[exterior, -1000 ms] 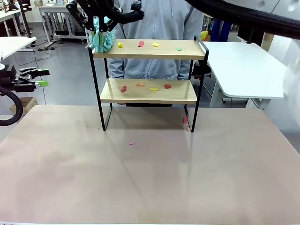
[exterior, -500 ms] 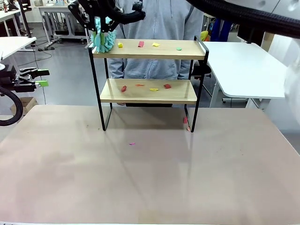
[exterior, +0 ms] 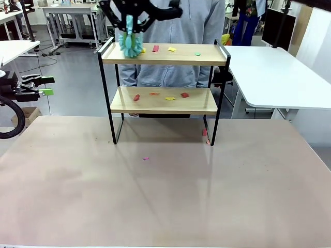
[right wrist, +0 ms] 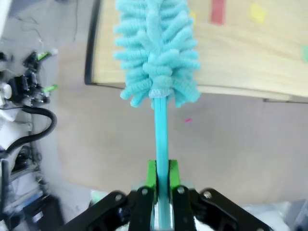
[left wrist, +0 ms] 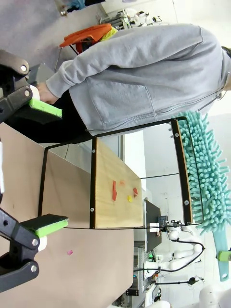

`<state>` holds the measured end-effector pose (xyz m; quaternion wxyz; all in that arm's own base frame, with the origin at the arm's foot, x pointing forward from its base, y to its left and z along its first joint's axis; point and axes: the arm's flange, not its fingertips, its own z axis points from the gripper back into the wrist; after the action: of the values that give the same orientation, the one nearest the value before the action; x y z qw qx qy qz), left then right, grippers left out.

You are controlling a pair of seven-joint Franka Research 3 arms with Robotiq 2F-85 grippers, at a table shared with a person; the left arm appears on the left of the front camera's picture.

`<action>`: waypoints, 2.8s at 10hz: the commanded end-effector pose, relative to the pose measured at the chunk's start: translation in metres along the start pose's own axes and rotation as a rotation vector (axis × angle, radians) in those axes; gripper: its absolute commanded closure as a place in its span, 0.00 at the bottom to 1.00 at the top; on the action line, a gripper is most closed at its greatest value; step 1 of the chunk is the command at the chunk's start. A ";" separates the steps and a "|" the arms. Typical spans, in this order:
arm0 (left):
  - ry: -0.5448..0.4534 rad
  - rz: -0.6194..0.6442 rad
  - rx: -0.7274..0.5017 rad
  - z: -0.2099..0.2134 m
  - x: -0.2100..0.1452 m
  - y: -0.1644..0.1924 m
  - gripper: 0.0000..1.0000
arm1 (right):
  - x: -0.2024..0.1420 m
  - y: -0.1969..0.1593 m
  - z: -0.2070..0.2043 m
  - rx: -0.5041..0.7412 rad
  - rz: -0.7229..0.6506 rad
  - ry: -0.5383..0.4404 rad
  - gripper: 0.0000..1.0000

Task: Clean the shelf.
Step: Clean the specific section of the Shelf indicated by the human with the Duster.

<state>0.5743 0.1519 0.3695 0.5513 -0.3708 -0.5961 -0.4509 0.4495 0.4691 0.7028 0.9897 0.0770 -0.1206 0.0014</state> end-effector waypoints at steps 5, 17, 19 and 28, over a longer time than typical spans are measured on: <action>0.005 -0.006 -0.001 0.000 0.004 -0.001 0.00 | -0.049 -0.127 -0.033 -0.039 -0.090 0.058 0.87; 0.005 -0.006 -0.001 0.000 0.004 -0.001 0.00 | -0.054 -0.233 -0.006 -0.118 -0.255 0.031 0.87; 0.005 -0.006 -0.001 0.000 0.004 -0.001 0.00 | -0.058 -0.228 -0.005 -0.120 -0.231 0.022 0.87; 0.005 -0.006 -0.001 0.000 0.004 -0.001 0.00 | -0.069 -0.296 0.056 0.152 0.136 -0.139 0.87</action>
<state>0.5745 0.1520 0.3699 0.5511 -0.3705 -0.5962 -0.4512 0.3817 0.1784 0.7038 0.9760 0.1106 -0.1838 0.0371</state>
